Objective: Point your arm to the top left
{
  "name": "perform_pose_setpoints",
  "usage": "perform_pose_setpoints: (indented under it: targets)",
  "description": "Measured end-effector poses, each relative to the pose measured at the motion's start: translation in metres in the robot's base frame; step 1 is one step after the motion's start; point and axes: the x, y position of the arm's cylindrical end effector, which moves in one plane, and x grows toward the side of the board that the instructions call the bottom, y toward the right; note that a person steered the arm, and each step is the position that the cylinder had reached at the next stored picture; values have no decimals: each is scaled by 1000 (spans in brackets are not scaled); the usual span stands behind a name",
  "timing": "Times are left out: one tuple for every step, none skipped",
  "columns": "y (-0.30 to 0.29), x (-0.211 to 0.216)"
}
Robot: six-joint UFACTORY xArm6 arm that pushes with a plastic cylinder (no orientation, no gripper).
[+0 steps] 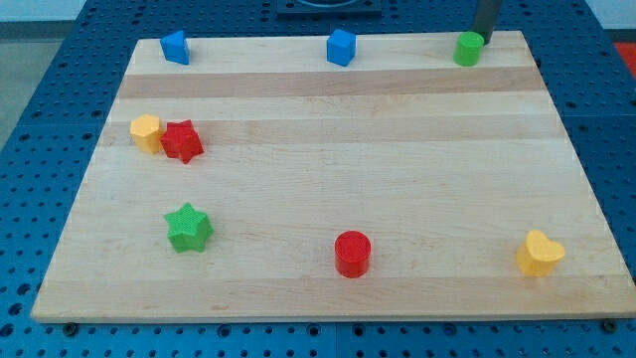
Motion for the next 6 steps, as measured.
perform_pose_setpoints:
  targets:
    - [-13,13]
    - [-29,35]
    - [-46,60]
    - [-67,84]
    - [-86,109]
    - [-99,136]
